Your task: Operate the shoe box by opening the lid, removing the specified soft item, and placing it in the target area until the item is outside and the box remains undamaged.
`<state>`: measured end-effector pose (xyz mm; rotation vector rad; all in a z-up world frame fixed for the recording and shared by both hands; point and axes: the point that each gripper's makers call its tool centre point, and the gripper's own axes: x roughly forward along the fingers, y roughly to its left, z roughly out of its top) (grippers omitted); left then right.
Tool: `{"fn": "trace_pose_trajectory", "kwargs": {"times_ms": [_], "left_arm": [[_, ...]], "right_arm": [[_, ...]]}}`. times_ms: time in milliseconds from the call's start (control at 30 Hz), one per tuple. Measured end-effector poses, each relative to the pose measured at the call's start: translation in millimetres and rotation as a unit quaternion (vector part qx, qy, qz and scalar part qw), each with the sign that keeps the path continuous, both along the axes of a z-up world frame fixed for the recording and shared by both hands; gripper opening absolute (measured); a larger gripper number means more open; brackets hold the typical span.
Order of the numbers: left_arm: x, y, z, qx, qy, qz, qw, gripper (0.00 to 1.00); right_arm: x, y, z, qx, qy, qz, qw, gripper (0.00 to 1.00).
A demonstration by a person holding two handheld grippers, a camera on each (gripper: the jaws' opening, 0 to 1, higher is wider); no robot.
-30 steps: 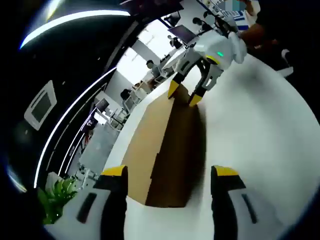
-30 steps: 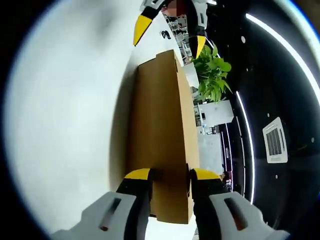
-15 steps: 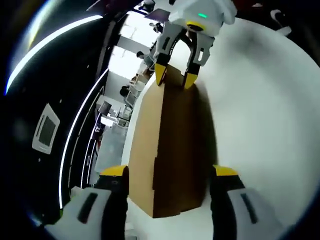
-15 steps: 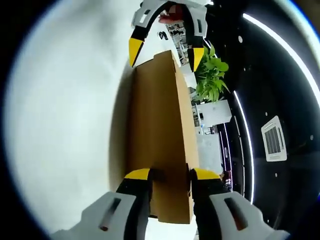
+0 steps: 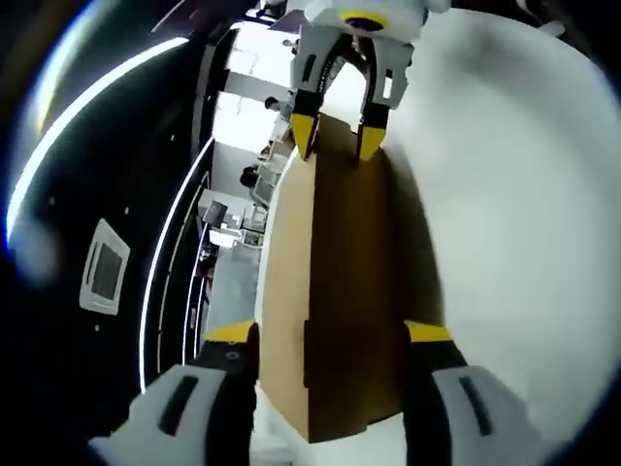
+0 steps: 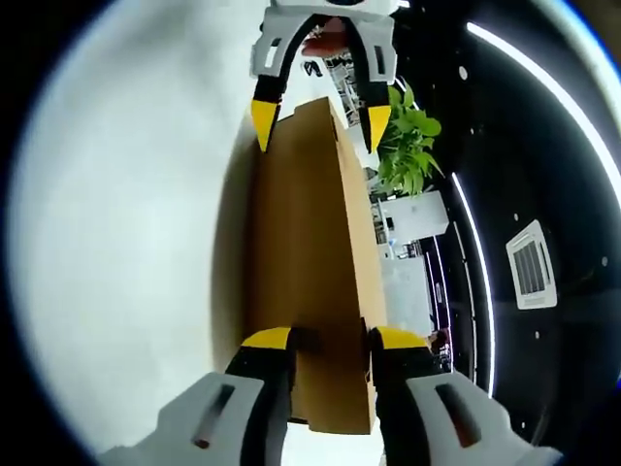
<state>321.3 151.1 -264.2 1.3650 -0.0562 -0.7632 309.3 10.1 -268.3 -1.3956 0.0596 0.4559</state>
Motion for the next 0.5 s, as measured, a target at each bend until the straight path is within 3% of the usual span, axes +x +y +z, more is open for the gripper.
{"fn": "trace_pose_trajectory", "kwargs": {"times_ms": [133,500], "left_arm": [[4.5,-2.4,5.1,0.002,-0.020,-0.002,0.9998,0.47],[2.4,-2.5,7.5,0.012,-0.036,0.001,0.9993,0.47]], "right_arm": [[-0.2,0.2,0.4,0.000,0.000,0.000,1.0000,0.31],[-0.9,0.9,0.9,-0.002,-0.001,-0.003,1.0000,0.31]]}}
